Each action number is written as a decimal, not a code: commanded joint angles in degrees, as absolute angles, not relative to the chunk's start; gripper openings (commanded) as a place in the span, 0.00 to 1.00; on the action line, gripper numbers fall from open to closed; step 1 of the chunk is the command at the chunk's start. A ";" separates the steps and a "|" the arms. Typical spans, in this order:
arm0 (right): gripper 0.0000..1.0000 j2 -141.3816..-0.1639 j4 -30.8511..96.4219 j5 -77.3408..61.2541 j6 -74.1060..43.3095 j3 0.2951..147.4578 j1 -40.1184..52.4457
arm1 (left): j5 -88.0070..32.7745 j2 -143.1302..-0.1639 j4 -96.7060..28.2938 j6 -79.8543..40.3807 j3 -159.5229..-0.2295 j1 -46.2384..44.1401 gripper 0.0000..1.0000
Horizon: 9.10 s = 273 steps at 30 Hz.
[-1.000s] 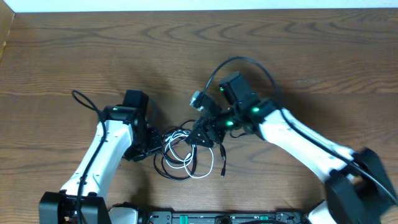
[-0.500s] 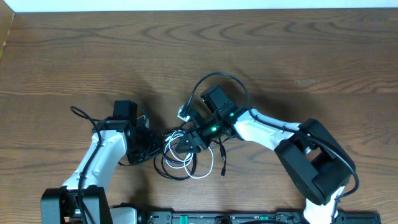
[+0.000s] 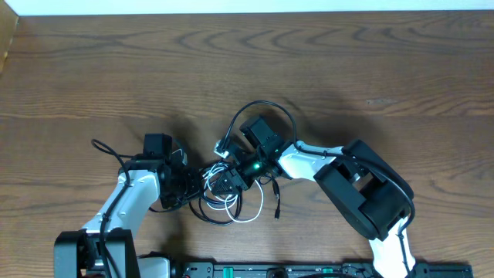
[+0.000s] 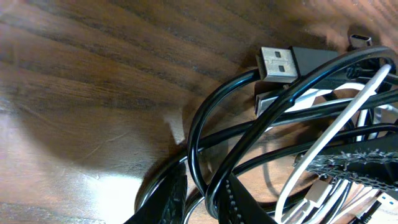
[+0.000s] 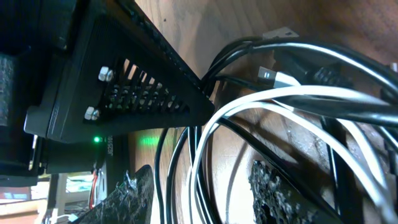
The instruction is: Untangle cables
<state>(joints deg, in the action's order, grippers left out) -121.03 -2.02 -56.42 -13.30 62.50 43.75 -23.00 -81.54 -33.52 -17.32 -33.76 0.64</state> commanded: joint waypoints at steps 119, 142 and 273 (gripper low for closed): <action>0.01 -116.53 -19.94 -79.35 -20.56 62.41 47.27 | -35.00 -80.77 -32.99 -7.29 -33.19 1.58 0.08; 0.01 -79.18 -20.16 -83.11 -20.78 62.41 29.93 | -17.45 -67.70 -41.80 -14.41 -33.17 6.15 0.08; 0.01 -99.98 -5.43 -67.05 -27.77 69.97 -22.50 | -22.85 -64.73 -51.77 -22.81 -35.83 6.04 0.52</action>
<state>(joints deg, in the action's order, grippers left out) -98.21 -10.00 -74.72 -39.94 70.63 -22.90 -22.61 -64.51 -51.81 -22.52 -35.97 5.93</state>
